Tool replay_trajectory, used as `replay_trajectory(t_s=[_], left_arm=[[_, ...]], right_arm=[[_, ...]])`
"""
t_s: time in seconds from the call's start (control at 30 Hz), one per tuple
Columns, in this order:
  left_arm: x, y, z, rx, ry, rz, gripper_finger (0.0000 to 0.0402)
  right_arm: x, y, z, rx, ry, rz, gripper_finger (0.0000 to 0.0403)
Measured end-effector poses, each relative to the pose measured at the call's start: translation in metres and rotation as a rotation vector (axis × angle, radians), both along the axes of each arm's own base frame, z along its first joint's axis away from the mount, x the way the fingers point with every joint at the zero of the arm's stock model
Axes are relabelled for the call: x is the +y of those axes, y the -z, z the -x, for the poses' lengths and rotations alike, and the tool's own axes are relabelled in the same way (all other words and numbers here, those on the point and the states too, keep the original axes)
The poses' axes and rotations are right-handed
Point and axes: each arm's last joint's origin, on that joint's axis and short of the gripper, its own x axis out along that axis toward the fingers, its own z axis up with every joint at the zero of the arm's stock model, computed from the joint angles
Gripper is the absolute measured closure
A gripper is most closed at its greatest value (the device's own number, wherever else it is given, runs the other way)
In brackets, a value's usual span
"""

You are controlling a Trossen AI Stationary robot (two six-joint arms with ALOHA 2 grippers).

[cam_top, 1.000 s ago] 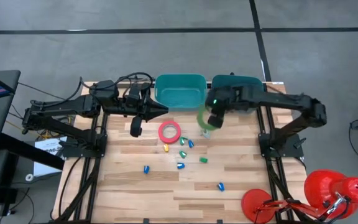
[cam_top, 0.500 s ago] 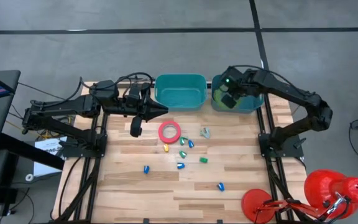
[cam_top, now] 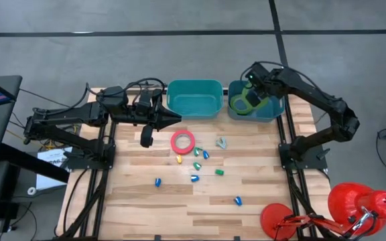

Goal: Pick and place Stapler, Stapler remover, tape
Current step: Put the green tape into the blue bin

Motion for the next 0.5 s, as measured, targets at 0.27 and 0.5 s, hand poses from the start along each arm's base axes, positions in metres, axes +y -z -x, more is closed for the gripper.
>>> replay_trajectory(t_s=[0.27,0.5], left_arm=[[0.000,0.000,0.000,0.000,0.000,0.000,0.0367],[0.000,0.000,0.000,0.000,-0.006,0.000,0.0367]], right_arm=[[-0.009,0.022,0.011,0.038,0.148,0.044,0.0316],[-0.011,0.035,0.012,0.048,0.208,0.094,0.0316]])
